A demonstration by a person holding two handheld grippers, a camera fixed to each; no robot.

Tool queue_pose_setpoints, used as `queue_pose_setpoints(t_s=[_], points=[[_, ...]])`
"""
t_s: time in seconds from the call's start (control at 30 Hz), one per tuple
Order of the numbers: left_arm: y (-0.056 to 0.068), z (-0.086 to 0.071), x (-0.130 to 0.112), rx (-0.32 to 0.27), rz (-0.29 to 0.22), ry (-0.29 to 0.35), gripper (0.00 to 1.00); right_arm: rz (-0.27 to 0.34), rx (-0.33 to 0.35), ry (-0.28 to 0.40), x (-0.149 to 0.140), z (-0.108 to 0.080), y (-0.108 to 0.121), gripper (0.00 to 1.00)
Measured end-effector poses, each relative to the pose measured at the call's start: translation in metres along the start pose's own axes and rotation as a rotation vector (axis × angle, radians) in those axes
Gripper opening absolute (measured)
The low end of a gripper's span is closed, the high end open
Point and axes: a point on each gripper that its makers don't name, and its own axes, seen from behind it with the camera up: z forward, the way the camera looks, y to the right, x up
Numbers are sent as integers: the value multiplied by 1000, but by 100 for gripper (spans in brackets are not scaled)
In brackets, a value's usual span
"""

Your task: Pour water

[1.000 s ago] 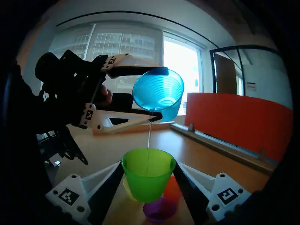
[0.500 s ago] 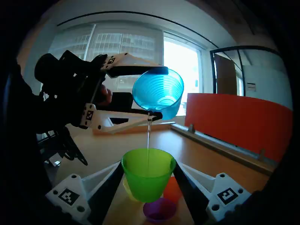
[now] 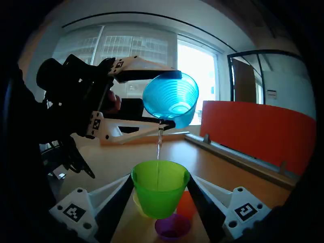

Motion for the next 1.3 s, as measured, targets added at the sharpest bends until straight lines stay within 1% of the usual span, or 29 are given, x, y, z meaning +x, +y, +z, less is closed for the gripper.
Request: queue_pose_setpoints(t_s=[0.67, 1.0, 1.3], points=[[4, -1, 1, -3, 24, 1, 87, -3, 0, -3, -1, -1, 1, 93], [1, -2, 2, 5, 35, 2, 88, -5, 3, -4, 0, 0, 0, 93], [2, -3, 2, 3, 49, 0, 88, -6, 6, -3, -1, 1, -1, 93]])
